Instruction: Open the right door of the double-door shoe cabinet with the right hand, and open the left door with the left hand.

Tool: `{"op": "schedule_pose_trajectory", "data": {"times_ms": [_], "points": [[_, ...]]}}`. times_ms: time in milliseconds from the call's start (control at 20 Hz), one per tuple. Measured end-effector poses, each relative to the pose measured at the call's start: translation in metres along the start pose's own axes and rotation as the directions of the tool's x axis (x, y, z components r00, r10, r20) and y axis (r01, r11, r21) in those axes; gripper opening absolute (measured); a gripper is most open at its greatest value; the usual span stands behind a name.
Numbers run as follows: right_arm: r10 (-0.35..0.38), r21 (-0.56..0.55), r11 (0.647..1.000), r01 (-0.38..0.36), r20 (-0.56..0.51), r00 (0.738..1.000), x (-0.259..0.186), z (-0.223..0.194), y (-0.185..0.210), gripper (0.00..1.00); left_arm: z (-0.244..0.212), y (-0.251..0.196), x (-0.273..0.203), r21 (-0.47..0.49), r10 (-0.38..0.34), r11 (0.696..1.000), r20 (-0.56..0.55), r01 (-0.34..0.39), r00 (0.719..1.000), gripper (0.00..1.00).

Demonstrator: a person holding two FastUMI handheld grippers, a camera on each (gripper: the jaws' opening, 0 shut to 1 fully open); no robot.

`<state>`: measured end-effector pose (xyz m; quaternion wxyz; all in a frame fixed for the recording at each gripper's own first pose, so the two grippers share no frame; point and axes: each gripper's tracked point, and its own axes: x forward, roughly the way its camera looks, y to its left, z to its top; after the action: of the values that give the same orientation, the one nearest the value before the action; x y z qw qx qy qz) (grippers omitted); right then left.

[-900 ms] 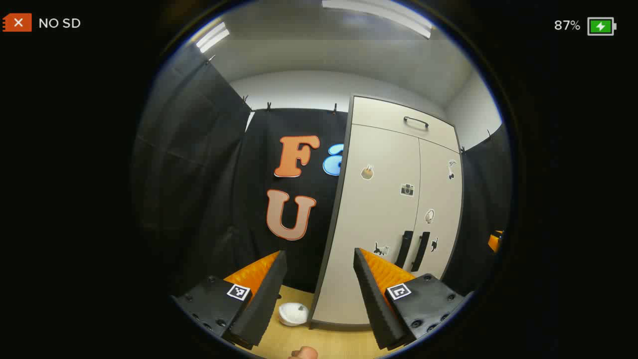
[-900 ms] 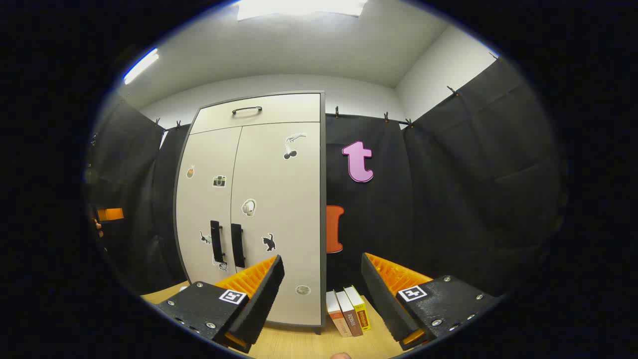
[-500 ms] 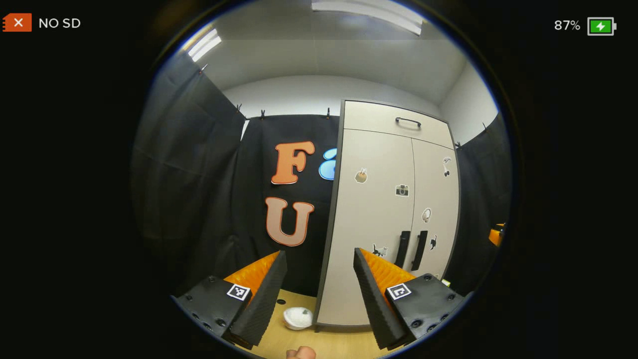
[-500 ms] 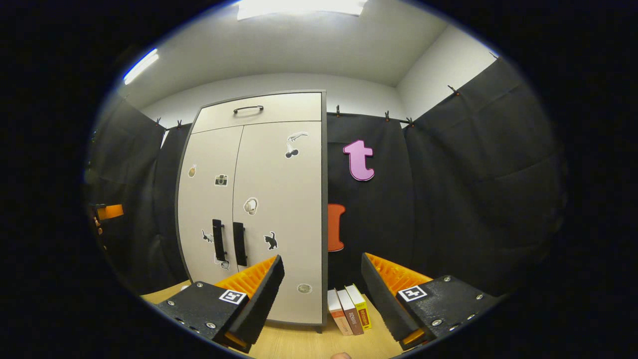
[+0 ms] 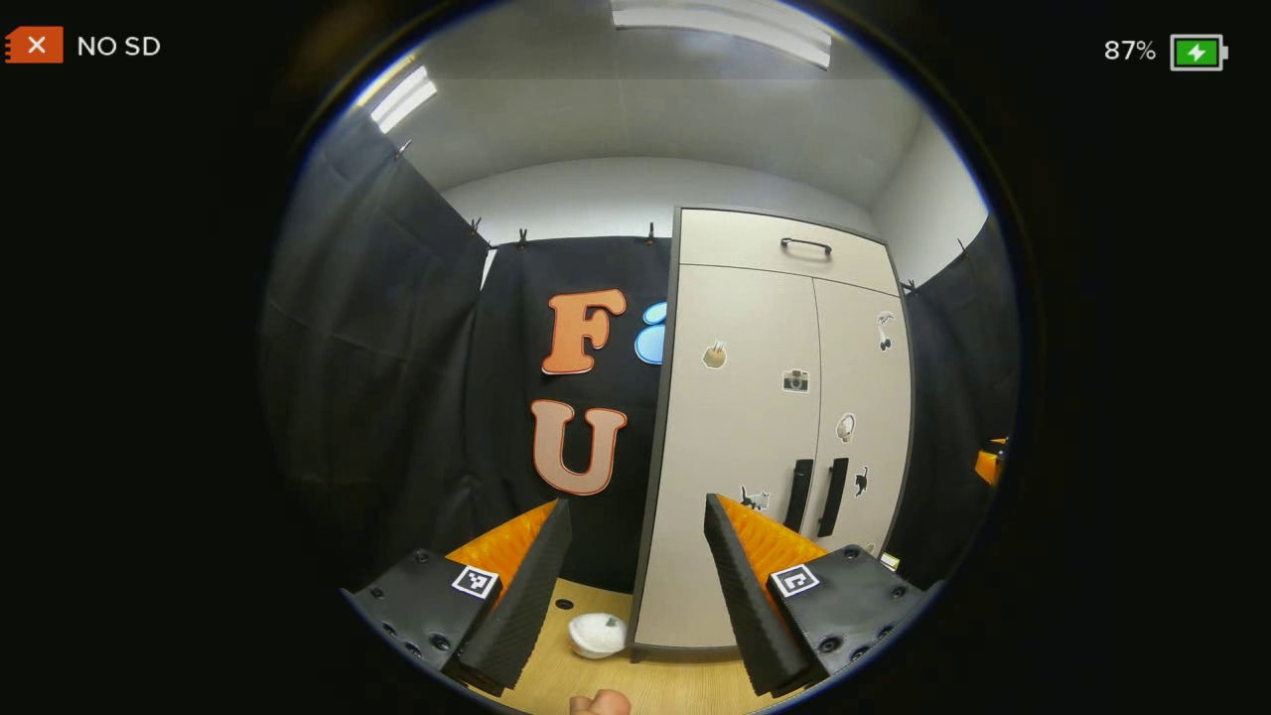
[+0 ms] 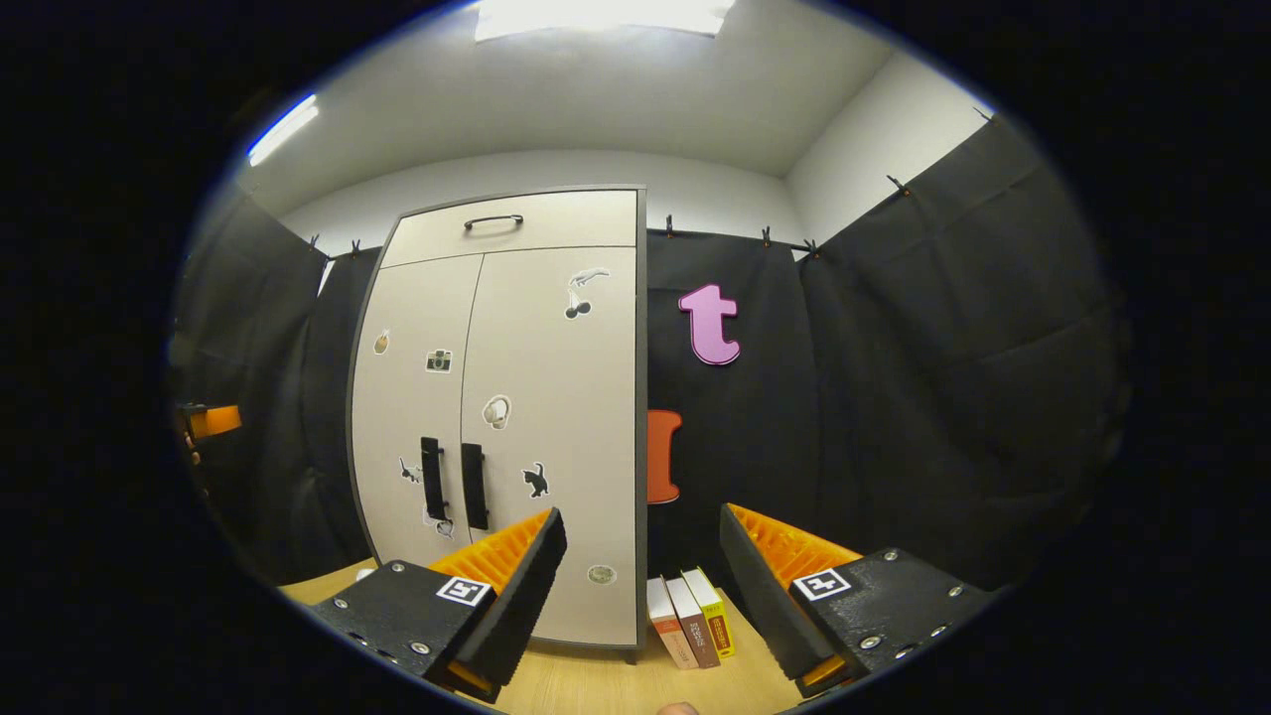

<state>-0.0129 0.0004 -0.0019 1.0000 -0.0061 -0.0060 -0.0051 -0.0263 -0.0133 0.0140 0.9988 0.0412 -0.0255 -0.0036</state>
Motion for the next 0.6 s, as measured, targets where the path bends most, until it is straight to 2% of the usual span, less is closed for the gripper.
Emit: {"op": "schedule_pose_trajectory", "data": {"times_ms": [200,600], "points": [[0.011,0.024,1.000,-0.011,0.006,1.000,-0.005,-0.006,0.009,0.95,0.002,-0.004,-0.005,0.021,-0.012,1.000,0.012,0.012,1.000,0.81],[0.106,0.067,0.992,-0.105,-0.018,0.994,-0.006,-0.022,0.063,0.95,-0.013,0.001,-0.019,0.041,-0.005,0.999,-0.009,0.005,1.000,0.81]]}}
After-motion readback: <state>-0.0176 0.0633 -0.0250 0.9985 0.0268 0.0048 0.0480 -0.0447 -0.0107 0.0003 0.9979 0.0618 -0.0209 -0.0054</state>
